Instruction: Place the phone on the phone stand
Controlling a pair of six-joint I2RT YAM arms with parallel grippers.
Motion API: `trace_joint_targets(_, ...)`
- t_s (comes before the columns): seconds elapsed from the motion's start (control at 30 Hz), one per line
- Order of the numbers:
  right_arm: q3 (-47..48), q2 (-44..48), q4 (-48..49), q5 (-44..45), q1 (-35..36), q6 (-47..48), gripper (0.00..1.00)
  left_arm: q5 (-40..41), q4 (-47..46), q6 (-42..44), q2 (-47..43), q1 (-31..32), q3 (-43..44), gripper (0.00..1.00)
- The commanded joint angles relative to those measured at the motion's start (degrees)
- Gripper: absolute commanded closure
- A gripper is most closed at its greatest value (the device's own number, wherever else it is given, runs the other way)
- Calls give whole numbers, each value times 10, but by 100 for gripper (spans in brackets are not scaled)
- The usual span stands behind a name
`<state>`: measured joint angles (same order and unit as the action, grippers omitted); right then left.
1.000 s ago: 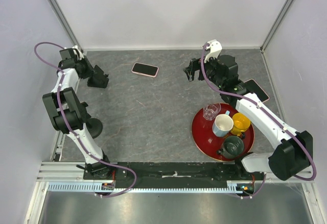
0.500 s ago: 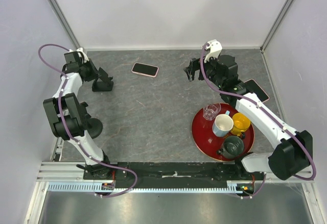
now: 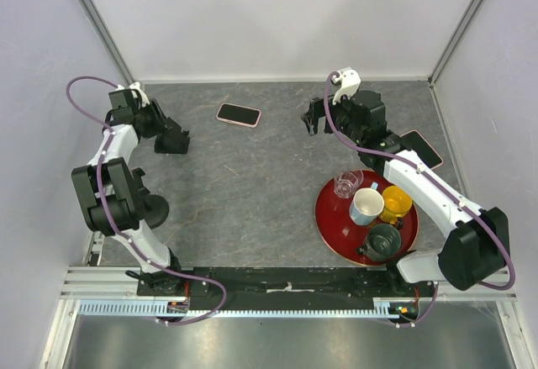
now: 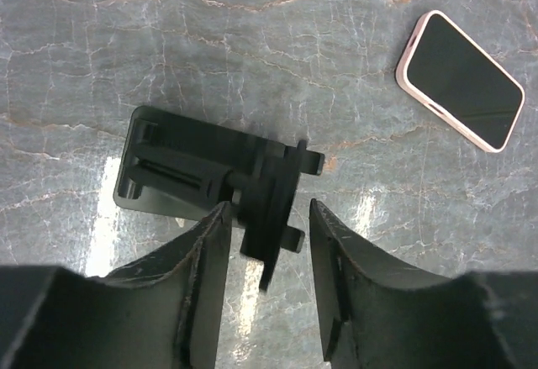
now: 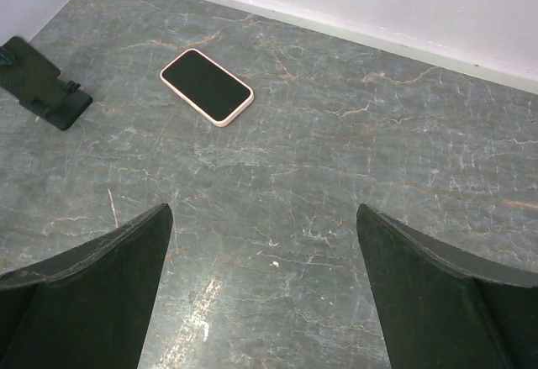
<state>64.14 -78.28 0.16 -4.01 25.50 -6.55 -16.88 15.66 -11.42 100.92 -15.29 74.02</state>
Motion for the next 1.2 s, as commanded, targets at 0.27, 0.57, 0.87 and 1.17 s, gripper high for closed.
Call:
trace_joint_targets(0.27,13,-1,7,8,2,13,2,39,-19,-106,-135,20,-45,6)
trace_joint_targets(0.57,18,-28,7,13,1,13,2,80,-45,-149,-178,170,-16,9)
trace_joint_targets(0.87,15,-86,70,-3,0,-38,2,72,-145,-198,-43,278,10,15)
trace_joint_targets(1.17,85,-245,162,-4,3,-184,13,149,-135,-224,30,309,34,30)
